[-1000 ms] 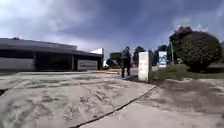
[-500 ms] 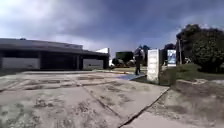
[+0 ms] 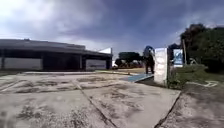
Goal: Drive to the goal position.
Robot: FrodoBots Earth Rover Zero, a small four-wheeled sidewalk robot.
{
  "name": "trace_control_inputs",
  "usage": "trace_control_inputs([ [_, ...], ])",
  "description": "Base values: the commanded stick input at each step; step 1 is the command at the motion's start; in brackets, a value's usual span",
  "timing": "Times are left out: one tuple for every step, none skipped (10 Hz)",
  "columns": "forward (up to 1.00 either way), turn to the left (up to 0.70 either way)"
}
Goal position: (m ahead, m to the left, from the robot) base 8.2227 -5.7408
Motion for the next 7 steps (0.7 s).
trace_control_inputs([
  [0.7,0.0],
  [0.7,0.0],
  [0.7,0.0],
  [0.7,0.0],
  [0.7,0.0],
  [0.7,0.0],
  [0.7,0.0],
])
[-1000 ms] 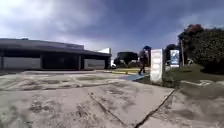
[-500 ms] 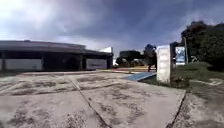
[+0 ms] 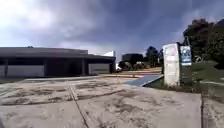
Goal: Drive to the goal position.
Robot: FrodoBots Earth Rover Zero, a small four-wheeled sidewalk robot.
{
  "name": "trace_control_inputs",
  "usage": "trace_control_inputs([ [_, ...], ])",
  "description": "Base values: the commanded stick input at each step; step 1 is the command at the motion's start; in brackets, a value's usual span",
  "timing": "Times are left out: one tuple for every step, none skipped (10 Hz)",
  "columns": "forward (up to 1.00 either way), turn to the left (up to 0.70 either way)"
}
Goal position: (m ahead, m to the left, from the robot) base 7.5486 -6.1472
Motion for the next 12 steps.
trace_control_inputs([
  [0.7,0.0],
  [0.7,0.0],
  [0.7,0.0],
  [0.7,0.0],
  [0.7,0.0],
  [0.7,0.0],
  [0.7,0.0],
  [0.7,0.0],
  [0.7,0.0],
  [0.7,0.0],
  [0.7,0.0],
  [0.7,0.0],
])
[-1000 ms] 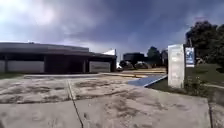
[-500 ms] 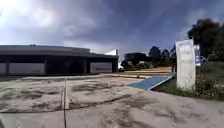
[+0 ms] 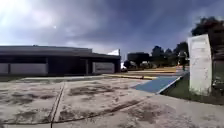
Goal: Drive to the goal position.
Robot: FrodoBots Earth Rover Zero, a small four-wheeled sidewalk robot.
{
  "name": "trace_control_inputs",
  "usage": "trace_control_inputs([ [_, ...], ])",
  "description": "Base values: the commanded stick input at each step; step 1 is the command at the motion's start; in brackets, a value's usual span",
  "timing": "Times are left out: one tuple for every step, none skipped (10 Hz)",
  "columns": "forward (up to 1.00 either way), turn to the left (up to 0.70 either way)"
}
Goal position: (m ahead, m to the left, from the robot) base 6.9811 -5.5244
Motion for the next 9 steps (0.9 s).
trace_control_inputs([
  [0.7,0.0],
  [0.7,0.0],
  [0.7,-0.05],
  [0.7,-0.32],
  [0.7,-0.35],
  [0.7,-0.35],
  [0.7,-0.08],
  [0.7,0.0],
  [0.7,0.0],
])
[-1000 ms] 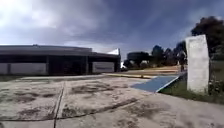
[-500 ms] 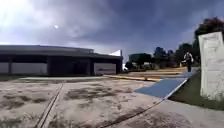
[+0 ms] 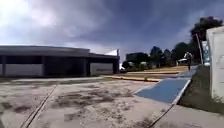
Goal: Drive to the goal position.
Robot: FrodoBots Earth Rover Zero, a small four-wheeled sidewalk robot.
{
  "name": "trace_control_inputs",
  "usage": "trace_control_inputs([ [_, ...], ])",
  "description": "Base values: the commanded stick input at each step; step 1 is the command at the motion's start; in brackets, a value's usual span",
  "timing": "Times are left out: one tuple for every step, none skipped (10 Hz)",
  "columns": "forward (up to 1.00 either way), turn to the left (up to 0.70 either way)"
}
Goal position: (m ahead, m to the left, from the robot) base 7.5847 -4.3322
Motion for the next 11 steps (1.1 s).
trace_control_inputs([
  [0.7,0.0],
  [0.7,0.0],
  [0.7,0.0],
  [0.7,-0.22],
  [0.7,-0.33],
  [0.7,-0.35],
  [0.7,-0.35],
  [0.7,-0.29],
  [0.7,-0.2],
  [0.7,-0.12],
  [0.0,0.0],
])
